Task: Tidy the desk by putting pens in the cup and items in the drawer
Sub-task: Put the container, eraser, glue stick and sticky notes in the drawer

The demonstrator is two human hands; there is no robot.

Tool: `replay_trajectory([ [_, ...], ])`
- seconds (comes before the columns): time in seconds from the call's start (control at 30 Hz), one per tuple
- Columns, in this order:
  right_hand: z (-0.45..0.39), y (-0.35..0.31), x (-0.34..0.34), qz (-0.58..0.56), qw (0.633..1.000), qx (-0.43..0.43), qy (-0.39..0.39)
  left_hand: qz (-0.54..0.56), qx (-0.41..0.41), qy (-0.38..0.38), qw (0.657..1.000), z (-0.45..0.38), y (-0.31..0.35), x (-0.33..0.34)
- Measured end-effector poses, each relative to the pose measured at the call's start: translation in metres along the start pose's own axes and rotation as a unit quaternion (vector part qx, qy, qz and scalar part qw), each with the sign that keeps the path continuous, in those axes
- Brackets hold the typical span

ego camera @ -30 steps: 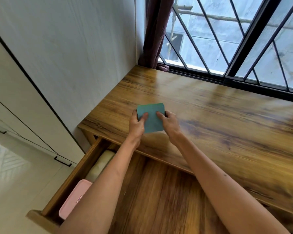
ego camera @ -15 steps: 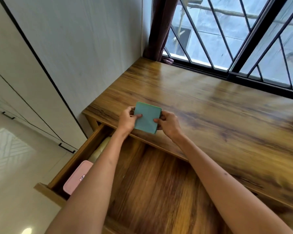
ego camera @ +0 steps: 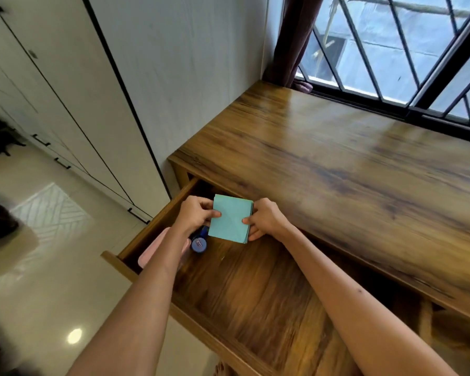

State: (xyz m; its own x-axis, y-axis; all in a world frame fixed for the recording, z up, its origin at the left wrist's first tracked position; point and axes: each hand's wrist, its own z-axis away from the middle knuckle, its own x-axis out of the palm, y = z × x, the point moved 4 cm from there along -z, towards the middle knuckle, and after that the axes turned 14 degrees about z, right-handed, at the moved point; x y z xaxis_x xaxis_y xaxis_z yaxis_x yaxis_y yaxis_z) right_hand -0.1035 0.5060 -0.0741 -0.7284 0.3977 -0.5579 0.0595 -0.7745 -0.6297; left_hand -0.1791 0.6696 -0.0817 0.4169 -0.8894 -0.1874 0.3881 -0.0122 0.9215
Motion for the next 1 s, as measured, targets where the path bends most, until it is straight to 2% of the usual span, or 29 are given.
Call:
replay_trajectory([
  [0.17, 0.022, 0.044, 0.035, -0.094, 0.991, 0.074, -0.061, -0.133, -0.031, -0.061, 0.989, 0.019, -0.023, 0.024],
  [0.33, 0.037, 0.071, 0.091, -0.168, 0.965, 0.141, -0.140, -0.285, -0.058, -0.119, 0.949, 0.044, -0.057, 0.027],
  [0.53, 0.043, 0.063, 0.140, -0.191, 0.961, 0.145, -0.138, -0.402, -0.050, -0.117, 0.907, 0.071, -0.076, 0.015],
  [0.8, 0.052, 0.052, 0.152, -0.109, 0.976, 0.167, -0.085, -0.493, -0.007, -0.122, 0.862, 0.090, -0.090, 0.016],
  [0.93, 0.058, 0.040, 0.156, -0.020, 0.991, 0.122, -0.046, -0.528, 0.027, -0.110, 0.842, 0.100, -0.094, 0.015],
  [1.0, 0.059, 0.035, 0.156, 0.060, 0.995, 0.083, -0.011, -0.539, 0.033, -0.100, 0.836, 0.102, -0.095, 0.015],
])
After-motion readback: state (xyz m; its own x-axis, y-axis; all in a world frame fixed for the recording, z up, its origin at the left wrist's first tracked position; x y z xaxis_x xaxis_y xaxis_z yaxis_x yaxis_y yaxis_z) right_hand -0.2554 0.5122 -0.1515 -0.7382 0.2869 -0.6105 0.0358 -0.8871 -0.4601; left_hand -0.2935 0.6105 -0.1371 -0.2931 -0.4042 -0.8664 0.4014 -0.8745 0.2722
